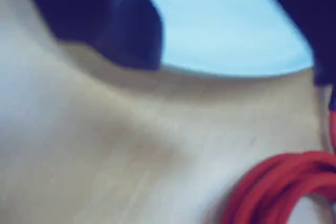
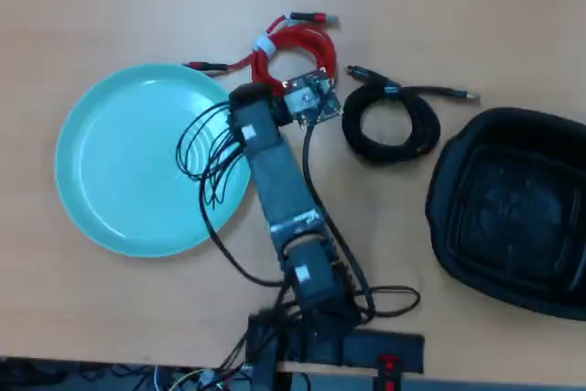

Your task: Put a black charging cable in a black bowl and put a red charging cable in a green bowl

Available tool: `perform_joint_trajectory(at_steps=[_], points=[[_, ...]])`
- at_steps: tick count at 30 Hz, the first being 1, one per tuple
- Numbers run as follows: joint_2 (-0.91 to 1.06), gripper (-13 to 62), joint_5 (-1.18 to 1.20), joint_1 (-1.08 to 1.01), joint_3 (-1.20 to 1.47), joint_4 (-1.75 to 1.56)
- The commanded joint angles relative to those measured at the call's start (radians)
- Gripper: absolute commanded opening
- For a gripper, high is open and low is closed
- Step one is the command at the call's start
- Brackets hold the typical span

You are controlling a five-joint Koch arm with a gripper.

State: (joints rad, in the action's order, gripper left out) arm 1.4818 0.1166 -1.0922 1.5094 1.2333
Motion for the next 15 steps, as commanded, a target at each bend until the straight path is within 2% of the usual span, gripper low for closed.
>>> perform_joint_trajectory(at_steps=[1,3,8,15], points=[[-0.031,31.8,-0.014,0.012,-0.127,-0.018],[-0.071,33.9,-0.014,0.014,-0.141,-0.018],[-0.137,44.7,-0.014,0.014,-0.209,-0.017],[-0.258,44.7,-0.014,0.008,-0.391,0.031]])
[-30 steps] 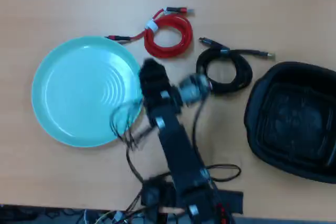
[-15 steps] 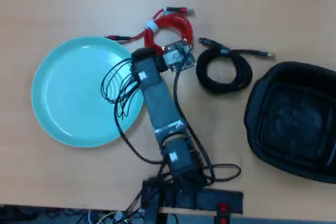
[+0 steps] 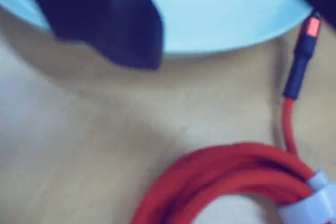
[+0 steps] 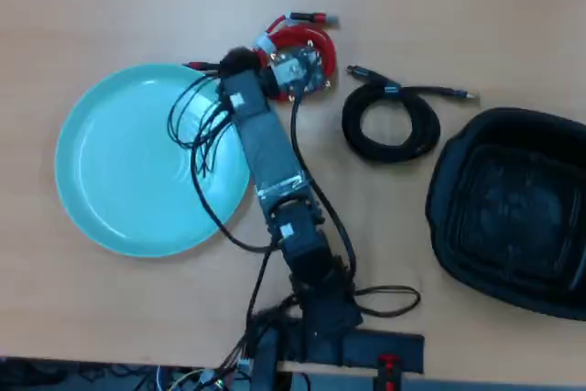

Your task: Put a black charging cable in a black bowl and put a red charging cable in a green bowl

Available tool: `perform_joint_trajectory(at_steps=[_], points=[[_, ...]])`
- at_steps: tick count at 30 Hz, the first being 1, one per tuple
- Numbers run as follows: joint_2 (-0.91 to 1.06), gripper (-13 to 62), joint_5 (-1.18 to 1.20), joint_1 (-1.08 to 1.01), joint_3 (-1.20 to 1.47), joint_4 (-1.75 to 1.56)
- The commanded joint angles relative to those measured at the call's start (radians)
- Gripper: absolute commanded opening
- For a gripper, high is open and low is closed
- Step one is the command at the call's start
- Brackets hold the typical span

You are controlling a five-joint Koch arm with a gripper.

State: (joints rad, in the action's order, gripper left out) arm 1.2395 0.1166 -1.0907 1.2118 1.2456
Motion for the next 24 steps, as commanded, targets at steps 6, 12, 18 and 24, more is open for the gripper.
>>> perform_joint_trajectory(at_steps=[6,12,18,24], points=[[-0.103,45.3,-0.011,-0.011,-0.141,0.043],[-0.12,44.2,0.103,-0.021,-0.153,0.055],[-0.147,44.3,0.155,-0.043,-0.156,0.051],[-0.144,44.2,0.198,-0.077,-0.215,0.057]])
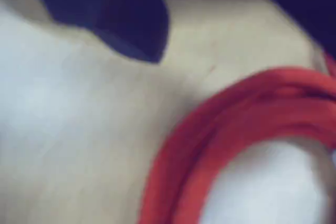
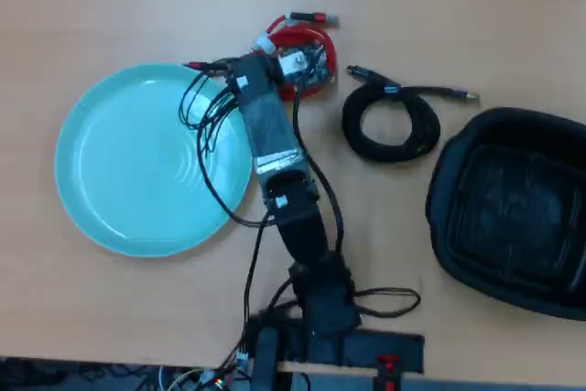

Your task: Put a black charging cable in a black bowl and put a red charging cable in a green bowl

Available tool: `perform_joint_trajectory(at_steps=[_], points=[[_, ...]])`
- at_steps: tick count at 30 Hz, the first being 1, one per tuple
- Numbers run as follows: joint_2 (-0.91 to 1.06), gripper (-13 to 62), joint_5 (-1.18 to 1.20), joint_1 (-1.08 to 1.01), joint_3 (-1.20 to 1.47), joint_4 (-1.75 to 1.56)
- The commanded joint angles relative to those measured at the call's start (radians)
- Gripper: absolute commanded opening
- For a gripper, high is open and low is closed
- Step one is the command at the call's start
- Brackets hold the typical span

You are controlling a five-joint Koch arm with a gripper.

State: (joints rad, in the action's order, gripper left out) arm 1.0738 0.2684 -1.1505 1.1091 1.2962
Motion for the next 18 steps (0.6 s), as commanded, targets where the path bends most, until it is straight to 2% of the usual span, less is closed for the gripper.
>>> perform_joint_trajectory(at_steps=[1,18], points=[[0.021,44.2,0.055,-0.021,-0.124,0.006],[-0.003,44.2,0.075,-0.058,0.018,0.064]])
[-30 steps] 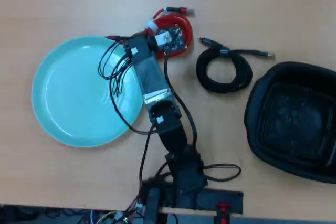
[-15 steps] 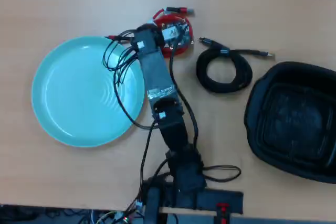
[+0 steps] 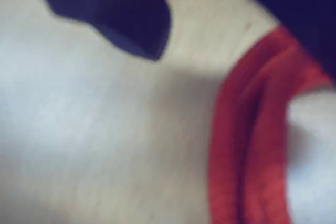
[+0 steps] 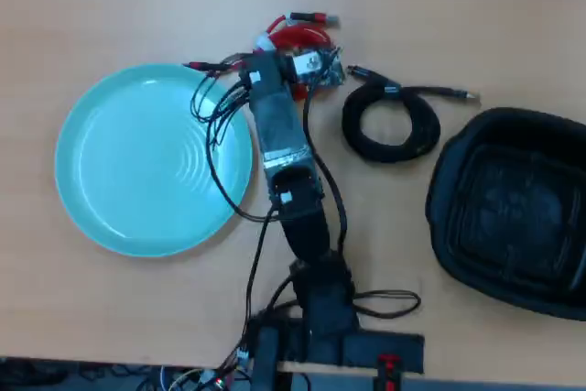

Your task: Put a black charging cable in a black bowl and put a red charging cable in a green bowl

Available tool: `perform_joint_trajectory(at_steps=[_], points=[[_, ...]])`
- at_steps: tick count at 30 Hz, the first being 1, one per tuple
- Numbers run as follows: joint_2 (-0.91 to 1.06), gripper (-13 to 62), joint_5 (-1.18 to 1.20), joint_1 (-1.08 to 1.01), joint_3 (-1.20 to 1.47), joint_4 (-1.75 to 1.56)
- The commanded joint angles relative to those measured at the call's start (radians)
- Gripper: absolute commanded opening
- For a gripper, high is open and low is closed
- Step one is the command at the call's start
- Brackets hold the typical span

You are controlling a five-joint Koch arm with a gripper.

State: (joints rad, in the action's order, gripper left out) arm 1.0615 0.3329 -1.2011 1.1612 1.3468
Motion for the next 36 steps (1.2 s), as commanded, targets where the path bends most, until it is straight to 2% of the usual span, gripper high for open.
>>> perform_joint_trajectory(at_steps=[1,9,13,15,28,33,36], points=[[0.009,44.1,0.011,-0.008,-0.025,0.014],[0.005,43.2,0.006,-0.011,-0.025,-0.02],[-0.006,33.9,0.006,-0.009,-0.021,-0.025],[-0.009,31.6,0.005,-0.009,-0.025,-0.028],[-0.046,30.1,-0.023,-0.008,-0.034,-0.087],[-0.061,17.3,-0.078,-0.011,-0.069,-0.086],[-0.063,12.7,-0.083,-0.012,-0.077,-0.086]])
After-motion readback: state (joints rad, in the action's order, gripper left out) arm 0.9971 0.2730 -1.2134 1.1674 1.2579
